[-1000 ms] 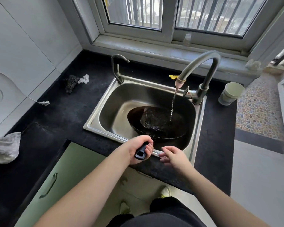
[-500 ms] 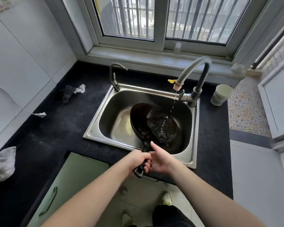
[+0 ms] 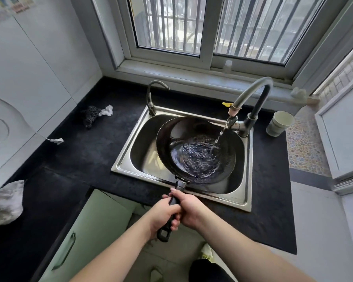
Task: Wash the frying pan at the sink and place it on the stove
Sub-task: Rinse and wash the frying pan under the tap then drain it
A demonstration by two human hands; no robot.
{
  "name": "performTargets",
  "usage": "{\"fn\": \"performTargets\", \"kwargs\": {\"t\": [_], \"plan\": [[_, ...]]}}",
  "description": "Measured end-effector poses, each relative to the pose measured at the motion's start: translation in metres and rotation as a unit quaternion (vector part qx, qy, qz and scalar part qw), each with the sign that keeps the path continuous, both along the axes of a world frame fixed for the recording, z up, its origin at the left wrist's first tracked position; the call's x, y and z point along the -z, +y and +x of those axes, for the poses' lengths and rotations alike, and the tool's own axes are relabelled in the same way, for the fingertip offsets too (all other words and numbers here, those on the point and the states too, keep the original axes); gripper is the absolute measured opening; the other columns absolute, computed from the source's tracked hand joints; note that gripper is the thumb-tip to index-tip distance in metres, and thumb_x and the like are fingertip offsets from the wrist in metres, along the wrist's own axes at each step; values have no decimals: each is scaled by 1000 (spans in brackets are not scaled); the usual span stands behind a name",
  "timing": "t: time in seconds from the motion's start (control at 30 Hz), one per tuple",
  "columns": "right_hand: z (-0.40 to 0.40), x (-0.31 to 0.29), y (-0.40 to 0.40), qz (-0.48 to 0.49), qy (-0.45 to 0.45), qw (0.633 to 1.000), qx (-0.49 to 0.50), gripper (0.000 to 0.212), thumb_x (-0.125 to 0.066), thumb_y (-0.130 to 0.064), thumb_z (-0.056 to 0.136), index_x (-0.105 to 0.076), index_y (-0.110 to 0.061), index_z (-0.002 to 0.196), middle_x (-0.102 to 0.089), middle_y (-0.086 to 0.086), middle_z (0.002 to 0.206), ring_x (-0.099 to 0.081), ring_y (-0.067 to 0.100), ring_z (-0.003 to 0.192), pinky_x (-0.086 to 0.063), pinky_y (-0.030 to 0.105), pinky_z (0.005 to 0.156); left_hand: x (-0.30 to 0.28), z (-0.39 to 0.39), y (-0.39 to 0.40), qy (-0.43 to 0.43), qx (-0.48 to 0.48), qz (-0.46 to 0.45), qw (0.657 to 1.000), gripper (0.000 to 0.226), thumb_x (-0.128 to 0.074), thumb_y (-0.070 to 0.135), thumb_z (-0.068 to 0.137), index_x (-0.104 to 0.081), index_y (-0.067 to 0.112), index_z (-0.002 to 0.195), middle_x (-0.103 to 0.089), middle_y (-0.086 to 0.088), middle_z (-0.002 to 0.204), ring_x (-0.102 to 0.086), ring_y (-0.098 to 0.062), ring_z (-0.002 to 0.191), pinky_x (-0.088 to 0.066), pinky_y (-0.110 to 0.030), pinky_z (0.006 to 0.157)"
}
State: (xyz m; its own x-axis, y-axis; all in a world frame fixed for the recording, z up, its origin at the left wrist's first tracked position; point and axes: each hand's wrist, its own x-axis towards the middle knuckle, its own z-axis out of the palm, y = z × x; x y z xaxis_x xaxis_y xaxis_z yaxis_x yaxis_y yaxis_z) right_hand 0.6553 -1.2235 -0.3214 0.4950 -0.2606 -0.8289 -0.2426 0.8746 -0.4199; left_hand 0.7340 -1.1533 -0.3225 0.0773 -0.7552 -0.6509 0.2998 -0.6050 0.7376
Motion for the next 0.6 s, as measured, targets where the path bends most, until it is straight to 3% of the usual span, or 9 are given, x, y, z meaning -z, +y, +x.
{"fn": "performTargets", "kwargs": {"t": [0.23, 0.43, 0.6], "plan": [[11, -14, 2, -68, 53, 996, 8, 29, -51, -31, 97, -54, -11, 78, -50, -4, 35, -28, 12, 22, -25, 10, 35, -15, 5, 0, 108, -41, -8, 993, 32, -37, -2, 96, -39, 12, 68, -41, 0, 48, -37, -6, 31, -30, -12, 34], [12, -18, 2, -109, 85, 990, 31, 29, -55, -24, 94, -55, -8, 70, -49, 4, 54, -28, 8, 24, -28, 10, 30, -24, 0, -1, 202, -101, 22, 974, 29, -36, 3, 98, -40, 14, 71, -40, 2, 48, -35, -3, 30, -29, -11, 30], [4, -13, 8, -137, 98, 986, -5, 33, -55, -30, 94, -59, -8, 70, -42, 0, 39, -28, 8, 24, -26, 10, 29, -18, -12, 9, 225, -123, 7, 966, 24, -38, 2, 98, -43, 14, 77, -40, 2, 48, -37, -4, 32, -32, -13, 31]]}}
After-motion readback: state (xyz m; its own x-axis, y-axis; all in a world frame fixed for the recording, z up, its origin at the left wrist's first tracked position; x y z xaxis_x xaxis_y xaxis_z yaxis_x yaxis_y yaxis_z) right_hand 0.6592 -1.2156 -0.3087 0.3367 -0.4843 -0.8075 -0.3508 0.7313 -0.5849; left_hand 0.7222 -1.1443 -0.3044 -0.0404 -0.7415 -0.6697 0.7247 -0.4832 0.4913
